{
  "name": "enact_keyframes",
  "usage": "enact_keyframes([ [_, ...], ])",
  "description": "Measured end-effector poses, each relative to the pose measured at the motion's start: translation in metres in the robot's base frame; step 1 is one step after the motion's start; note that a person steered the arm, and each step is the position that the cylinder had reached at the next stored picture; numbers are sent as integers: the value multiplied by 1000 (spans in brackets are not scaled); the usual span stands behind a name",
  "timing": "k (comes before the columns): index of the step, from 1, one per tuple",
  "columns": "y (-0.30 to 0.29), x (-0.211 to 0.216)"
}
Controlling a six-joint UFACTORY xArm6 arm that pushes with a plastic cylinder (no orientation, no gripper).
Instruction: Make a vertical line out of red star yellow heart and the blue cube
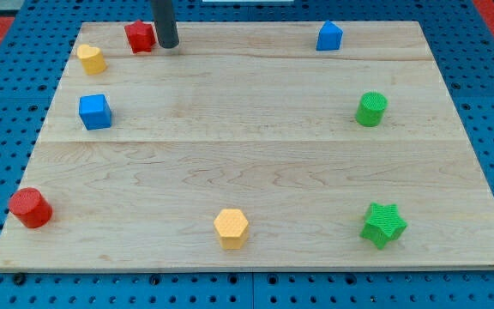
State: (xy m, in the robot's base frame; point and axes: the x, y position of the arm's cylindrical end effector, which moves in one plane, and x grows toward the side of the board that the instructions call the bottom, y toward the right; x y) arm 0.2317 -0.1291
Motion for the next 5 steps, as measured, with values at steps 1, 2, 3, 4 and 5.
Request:
enact_keyframes([
  [1, -65, -1],
  [2, -110, 1],
  [3, -62, 20],
  [4, -69, 59],
  [5, -111, 69],
])
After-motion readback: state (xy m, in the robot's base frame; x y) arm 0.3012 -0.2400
